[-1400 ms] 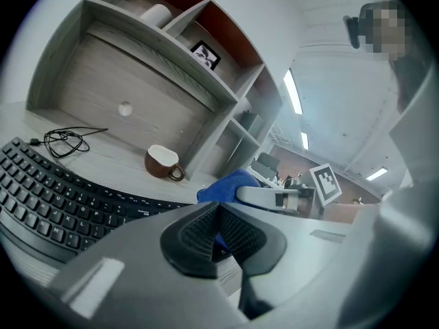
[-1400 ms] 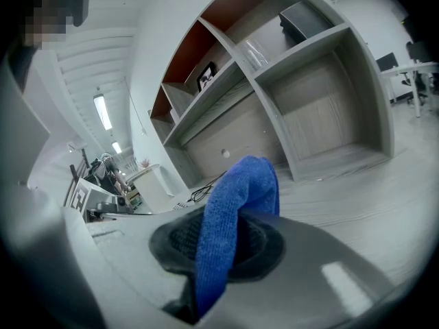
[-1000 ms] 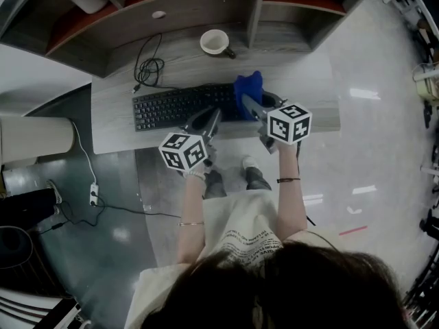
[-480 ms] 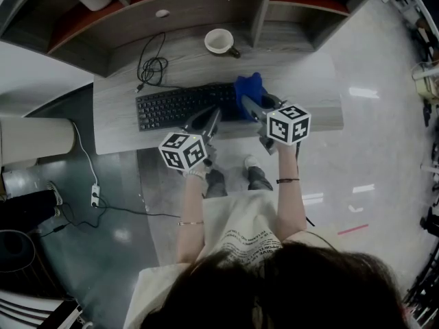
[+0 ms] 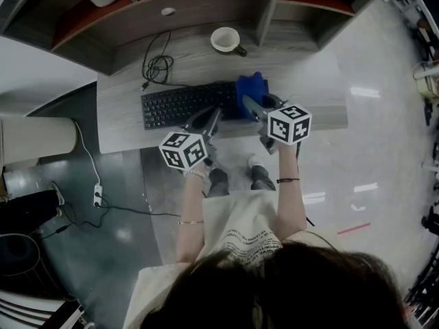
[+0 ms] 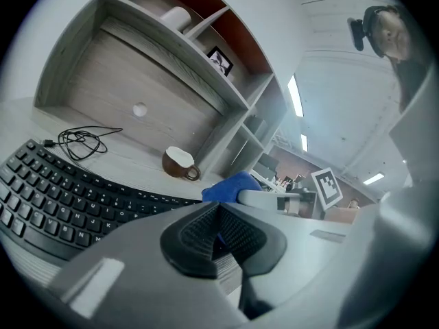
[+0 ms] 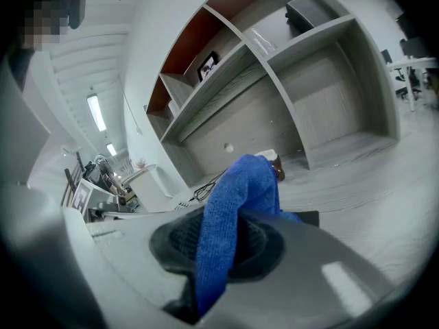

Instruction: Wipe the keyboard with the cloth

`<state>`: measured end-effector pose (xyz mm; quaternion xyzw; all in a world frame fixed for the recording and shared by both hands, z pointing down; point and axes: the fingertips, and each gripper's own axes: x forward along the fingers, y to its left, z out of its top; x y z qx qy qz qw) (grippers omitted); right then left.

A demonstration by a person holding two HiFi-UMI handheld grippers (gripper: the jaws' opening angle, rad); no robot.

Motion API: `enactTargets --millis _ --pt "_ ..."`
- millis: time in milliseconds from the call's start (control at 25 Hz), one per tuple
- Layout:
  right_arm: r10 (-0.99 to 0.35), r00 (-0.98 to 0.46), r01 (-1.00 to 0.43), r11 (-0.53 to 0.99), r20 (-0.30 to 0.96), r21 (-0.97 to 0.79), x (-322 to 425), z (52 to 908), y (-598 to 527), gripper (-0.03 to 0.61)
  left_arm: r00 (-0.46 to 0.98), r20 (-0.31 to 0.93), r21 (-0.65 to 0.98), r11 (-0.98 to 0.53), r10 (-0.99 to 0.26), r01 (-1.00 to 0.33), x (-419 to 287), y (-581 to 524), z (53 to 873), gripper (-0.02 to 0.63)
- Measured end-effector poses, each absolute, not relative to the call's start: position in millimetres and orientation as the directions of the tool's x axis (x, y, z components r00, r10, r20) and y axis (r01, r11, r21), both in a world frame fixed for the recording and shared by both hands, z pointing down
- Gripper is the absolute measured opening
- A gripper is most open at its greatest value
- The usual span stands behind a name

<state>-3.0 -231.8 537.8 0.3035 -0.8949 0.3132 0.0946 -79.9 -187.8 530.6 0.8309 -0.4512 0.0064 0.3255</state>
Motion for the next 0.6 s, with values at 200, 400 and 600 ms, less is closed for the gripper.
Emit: enactTargets --millis 200,400,600 --pt "-0.489 -0.795 -0.607 0.615 0.36 -0.504 -10.3 538.3 -229.8 0.052 0.598 0.307 0.537 -0.384 -0.741 -0.751 -87.0 -186.2 531.3 -0.009" --pt "-0.501 -0.789 -0.614 0.607 0.356 -0.506 -15.7 537.5 -228.4 0.052 0.604 0.307 0.536 -0.391 -0.735 -0.748 -94.0 -184.9 531.3 -0.009" --pt "-0.508 -0.785 -0.617 0.599 0.353 -0.51 -22.3 538.8 -226.4 0.052 0.612 0.307 0.535 -0.4 -0.729 -0.744 -99.7 -184.3 532.1 -0.009"
